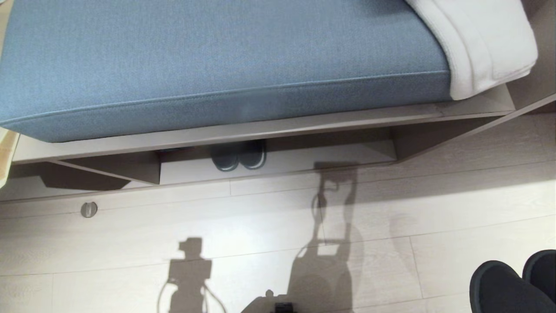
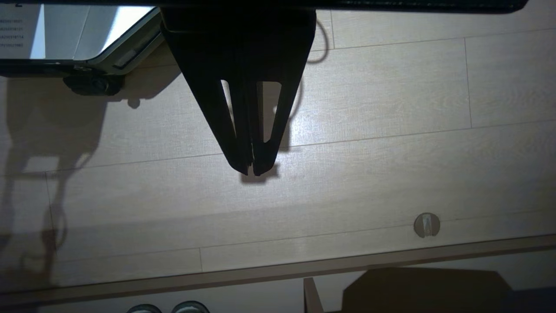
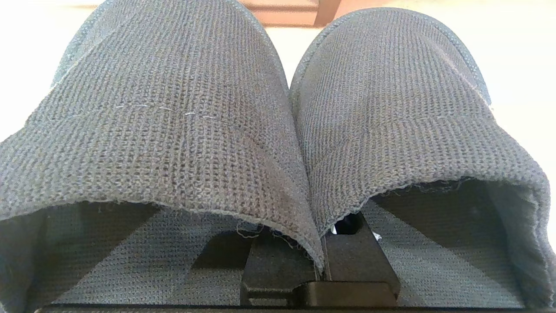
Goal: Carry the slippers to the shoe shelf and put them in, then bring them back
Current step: Place the slippers on the floor
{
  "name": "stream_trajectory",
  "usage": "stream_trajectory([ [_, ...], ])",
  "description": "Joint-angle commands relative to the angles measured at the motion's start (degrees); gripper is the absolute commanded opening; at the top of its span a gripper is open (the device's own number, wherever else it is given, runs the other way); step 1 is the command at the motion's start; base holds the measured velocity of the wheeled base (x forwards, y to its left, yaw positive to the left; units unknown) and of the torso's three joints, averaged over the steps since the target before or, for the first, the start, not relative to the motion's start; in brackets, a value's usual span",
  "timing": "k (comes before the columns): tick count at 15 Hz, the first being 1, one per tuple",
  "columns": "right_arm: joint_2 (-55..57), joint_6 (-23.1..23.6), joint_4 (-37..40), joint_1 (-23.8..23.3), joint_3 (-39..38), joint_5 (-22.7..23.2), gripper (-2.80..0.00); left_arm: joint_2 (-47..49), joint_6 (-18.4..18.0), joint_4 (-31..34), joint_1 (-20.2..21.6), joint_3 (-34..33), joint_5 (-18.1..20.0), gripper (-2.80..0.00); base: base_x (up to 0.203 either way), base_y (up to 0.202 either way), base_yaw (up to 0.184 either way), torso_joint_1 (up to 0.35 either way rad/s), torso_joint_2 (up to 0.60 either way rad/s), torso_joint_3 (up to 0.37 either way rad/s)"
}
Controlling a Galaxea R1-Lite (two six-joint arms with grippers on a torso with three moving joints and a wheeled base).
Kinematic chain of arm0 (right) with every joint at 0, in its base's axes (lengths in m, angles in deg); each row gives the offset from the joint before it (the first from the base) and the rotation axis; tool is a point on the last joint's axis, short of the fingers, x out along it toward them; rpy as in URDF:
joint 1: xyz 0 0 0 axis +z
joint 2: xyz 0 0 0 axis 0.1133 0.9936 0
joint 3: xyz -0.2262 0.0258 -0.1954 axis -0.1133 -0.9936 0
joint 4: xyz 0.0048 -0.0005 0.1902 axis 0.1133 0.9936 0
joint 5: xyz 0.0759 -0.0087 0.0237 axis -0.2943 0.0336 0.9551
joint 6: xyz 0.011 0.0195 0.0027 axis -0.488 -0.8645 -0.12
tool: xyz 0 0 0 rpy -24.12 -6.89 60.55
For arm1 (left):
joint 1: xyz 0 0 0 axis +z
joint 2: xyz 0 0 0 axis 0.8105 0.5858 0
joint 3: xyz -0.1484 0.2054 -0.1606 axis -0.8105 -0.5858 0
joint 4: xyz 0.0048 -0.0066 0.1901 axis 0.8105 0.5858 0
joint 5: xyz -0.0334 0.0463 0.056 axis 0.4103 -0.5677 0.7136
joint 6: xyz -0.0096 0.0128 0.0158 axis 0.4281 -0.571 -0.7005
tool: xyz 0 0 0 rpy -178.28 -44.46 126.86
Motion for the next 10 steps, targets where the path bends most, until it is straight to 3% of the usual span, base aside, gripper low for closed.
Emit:
stream_trajectory([
  [1, 0.1, -0.9, 0.0, 0.0, 0.0, -0.1, -2.8, 0.0, 0.0, 0.0, 0.0, 0.0, 0.0, -2.8, 0.0, 0.0, 0.0, 0.002, 0.01, 0.21],
  [10, 0.1, -1.6, -0.1, 0.0, 0.0, -0.2, -2.8, 0.0, 0.1, 0.0, 0.0, 0.0, 0.0, -2.8, 0.0, 0.0, 0.0, 0.003, 0.0, 0.201],
])
